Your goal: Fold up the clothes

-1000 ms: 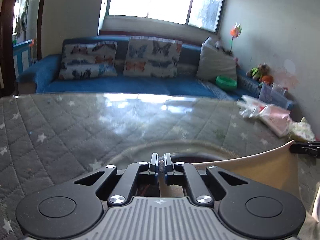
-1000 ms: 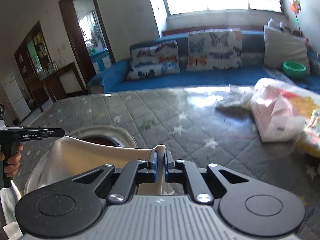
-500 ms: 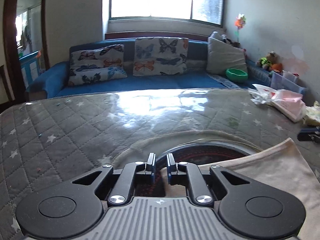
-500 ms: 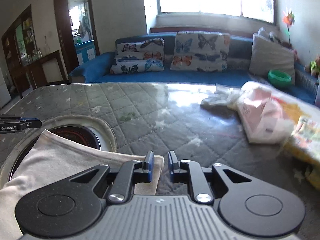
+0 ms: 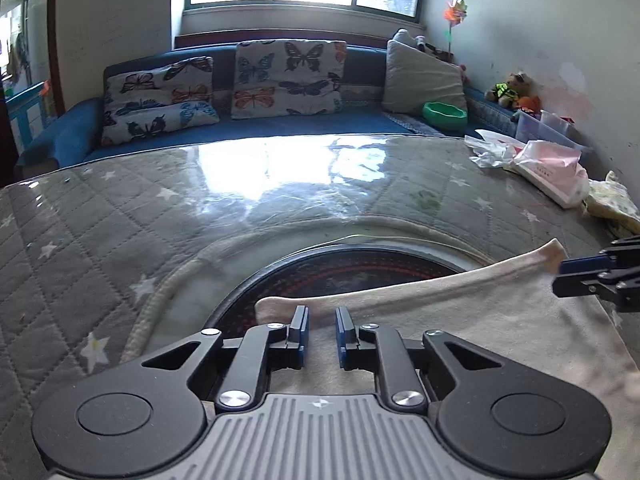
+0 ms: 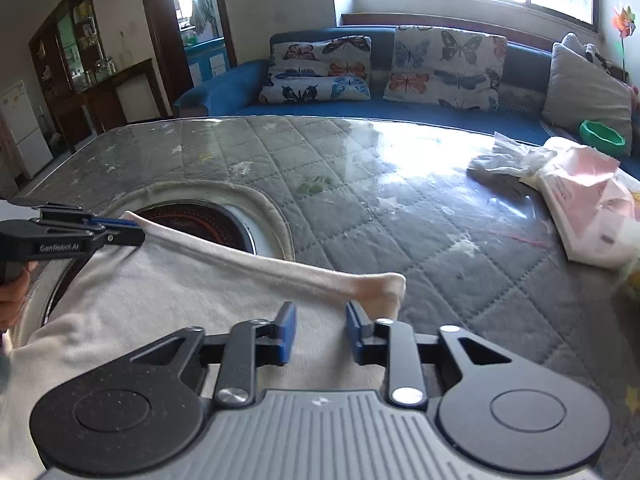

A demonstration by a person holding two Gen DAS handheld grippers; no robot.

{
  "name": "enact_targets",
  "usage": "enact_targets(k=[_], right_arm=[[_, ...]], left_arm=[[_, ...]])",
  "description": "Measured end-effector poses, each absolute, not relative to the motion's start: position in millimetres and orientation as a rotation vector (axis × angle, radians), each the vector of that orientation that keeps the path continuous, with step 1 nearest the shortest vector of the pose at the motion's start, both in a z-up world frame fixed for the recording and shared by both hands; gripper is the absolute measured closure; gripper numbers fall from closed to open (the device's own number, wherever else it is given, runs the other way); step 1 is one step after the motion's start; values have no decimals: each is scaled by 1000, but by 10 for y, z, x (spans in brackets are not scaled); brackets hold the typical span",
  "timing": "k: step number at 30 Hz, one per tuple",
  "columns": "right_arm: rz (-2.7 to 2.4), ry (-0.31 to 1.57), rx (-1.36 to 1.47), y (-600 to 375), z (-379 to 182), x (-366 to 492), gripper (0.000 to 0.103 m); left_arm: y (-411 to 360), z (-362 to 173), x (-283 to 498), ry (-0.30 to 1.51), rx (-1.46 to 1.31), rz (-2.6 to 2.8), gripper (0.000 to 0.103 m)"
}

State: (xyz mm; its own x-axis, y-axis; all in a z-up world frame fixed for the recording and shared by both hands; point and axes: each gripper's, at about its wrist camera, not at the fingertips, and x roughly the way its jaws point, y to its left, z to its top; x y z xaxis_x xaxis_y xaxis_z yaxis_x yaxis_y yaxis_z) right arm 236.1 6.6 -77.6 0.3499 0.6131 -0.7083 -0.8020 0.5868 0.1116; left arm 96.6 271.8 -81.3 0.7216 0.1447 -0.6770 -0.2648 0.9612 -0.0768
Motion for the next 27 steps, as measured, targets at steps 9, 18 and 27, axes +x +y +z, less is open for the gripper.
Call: enact_targets(k=[9, 18, 27], right_arm=[[1073, 743, -355, -233, -542, 1573, 57], [1120, 747, -411, -618, -614, 708, 49], [1000, 763, -264, -1200, -616, 475, 48]], left_arm=[[2181, -505, 473, 691, -103, 155, 47], [1571, -506, -96, 693, -125, 62, 33], [1136, -636, -311, 730, -166, 17, 24]])
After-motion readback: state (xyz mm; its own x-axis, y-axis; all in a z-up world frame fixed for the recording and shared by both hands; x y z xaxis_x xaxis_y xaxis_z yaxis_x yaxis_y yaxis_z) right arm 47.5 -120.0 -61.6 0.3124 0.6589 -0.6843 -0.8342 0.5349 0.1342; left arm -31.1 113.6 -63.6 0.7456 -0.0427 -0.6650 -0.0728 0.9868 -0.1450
